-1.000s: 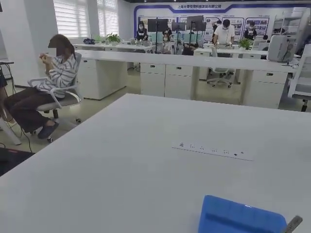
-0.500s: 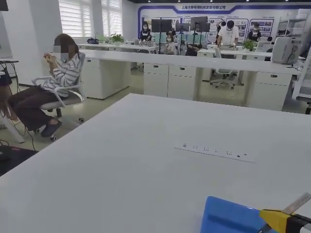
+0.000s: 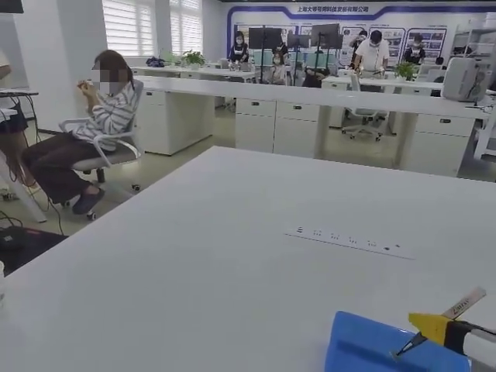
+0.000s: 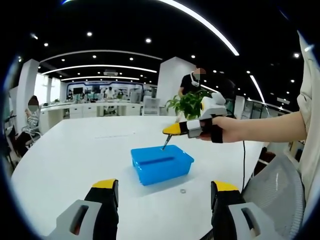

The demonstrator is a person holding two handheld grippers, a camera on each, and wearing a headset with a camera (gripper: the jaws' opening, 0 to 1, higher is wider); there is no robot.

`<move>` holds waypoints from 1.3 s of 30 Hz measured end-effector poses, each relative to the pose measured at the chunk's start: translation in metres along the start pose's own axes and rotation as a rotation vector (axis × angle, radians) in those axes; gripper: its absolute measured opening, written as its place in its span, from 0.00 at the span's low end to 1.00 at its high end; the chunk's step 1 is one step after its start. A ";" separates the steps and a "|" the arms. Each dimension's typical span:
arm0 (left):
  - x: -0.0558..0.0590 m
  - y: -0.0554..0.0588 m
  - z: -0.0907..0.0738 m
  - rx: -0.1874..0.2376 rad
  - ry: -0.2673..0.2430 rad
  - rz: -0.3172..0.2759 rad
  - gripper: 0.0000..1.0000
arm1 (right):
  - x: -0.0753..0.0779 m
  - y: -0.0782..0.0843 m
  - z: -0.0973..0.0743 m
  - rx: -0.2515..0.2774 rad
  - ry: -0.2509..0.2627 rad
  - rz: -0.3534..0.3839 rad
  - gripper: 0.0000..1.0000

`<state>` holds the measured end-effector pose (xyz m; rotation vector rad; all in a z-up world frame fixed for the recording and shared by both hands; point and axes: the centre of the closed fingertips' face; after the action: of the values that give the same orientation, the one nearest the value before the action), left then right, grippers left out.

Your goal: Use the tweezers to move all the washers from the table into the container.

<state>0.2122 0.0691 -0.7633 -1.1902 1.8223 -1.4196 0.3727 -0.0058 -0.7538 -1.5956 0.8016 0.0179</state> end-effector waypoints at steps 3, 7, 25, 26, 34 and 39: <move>0.001 0.000 0.000 0.000 0.003 0.003 0.76 | 0.004 0.000 0.005 0.003 0.001 0.018 0.03; 0.001 0.000 0.000 -0.001 0.006 0.003 0.76 | 0.006 0.003 0.009 -0.003 0.005 0.024 0.03; 0.001 0.002 0.001 -0.010 0.002 0.016 0.76 | 0.024 0.030 0.028 -0.095 0.048 0.018 0.03; 0.001 0.002 0.001 -0.009 0.001 0.015 0.76 | 0.024 0.032 0.029 -0.102 0.049 0.015 0.03; 0.002 0.002 0.001 -0.013 0.004 0.020 0.76 | 0.031 0.045 0.035 -0.162 0.065 -0.020 0.03; 0.004 0.003 0.002 -0.020 0.011 0.030 0.76 | 0.033 0.054 0.039 -0.209 0.078 -0.061 0.03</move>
<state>0.2109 0.0652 -0.7666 -1.1628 1.8583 -1.3968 0.3873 0.0140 -0.8238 -1.8271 0.8319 -0.0044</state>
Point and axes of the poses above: the centre of the closed fingertips' face, and the gripper's own axes: z roughly forward along the fingers, x roughly to its right, y roughly out of its underside, and after that the axes turned 3 degrees about -y, right-handed
